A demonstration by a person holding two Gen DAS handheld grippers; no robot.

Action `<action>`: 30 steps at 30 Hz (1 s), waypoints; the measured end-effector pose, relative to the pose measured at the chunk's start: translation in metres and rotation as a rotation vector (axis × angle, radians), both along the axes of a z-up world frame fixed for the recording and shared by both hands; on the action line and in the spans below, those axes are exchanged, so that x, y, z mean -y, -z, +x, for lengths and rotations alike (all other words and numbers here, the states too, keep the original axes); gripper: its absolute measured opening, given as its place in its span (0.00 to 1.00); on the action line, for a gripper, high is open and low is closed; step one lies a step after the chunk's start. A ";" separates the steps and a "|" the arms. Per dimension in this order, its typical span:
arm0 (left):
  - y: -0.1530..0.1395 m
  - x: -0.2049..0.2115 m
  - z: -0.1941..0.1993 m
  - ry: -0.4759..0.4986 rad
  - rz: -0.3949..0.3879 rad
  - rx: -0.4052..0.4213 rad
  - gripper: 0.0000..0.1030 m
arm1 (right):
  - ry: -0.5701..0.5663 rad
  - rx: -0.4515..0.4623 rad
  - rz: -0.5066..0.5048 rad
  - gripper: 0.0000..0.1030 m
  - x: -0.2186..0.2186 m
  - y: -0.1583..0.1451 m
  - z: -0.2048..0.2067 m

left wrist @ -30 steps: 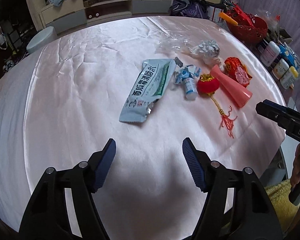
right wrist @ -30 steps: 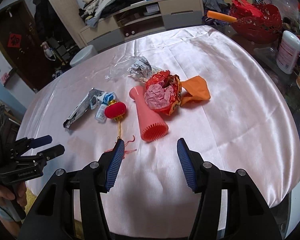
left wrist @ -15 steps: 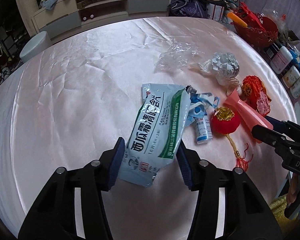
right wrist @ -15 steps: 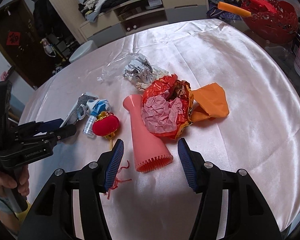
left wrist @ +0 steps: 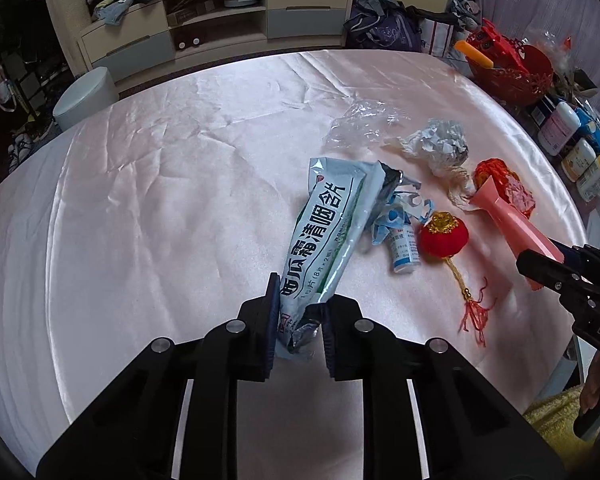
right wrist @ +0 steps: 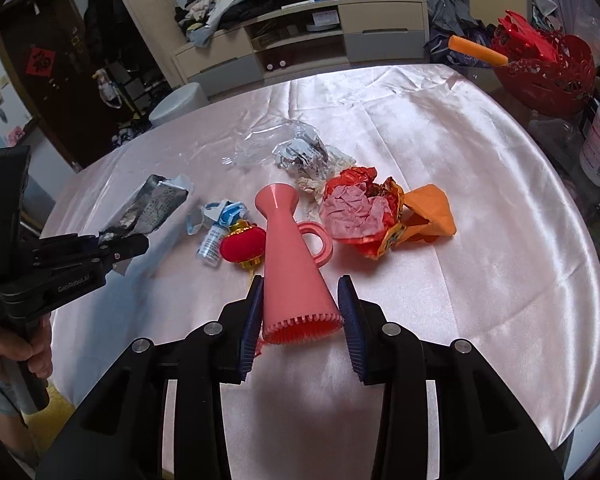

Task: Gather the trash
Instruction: 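Carry the packet and pink cone down into the black bin and release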

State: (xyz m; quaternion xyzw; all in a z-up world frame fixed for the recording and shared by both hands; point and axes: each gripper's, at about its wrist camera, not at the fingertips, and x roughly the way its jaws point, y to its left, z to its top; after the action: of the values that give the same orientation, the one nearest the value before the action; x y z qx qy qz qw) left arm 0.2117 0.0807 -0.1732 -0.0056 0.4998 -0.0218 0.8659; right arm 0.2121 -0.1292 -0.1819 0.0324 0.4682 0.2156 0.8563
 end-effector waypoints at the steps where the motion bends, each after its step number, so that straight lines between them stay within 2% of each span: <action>1: -0.006 0.000 -0.007 0.001 -0.001 0.009 0.16 | 0.002 0.007 0.002 0.37 0.002 -0.005 -0.004; 8: -0.040 0.013 -0.060 0.035 -0.016 0.067 0.14 | 0.028 0.051 0.007 0.37 0.019 -0.036 -0.047; 13: -0.050 0.030 -0.101 0.088 -0.052 0.077 0.14 | 0.054 0.044 0.003 0.37 0.035 -0.041 -0.084; 19: -0.041 0.055 -0.143 0.148 -0.082 0.047 0.14 | 0.102 -0.001 -0.012 0.37 0.055 -0.032 -0.126; 30: -0.001 0.093 -0.196 0.230 -0.113 -0.047 0.14 | 0.139 -0.077 -0.033 0.37 0.078 -0.003 -0.191</action>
State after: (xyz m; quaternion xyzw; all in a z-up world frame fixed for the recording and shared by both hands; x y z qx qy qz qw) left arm 0.0160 -0.0127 -0.1718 0.0024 0.5154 -0.1491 0.8439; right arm 0.0212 -0.2071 -0.1794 0.0590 0.5009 0.1463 0.8510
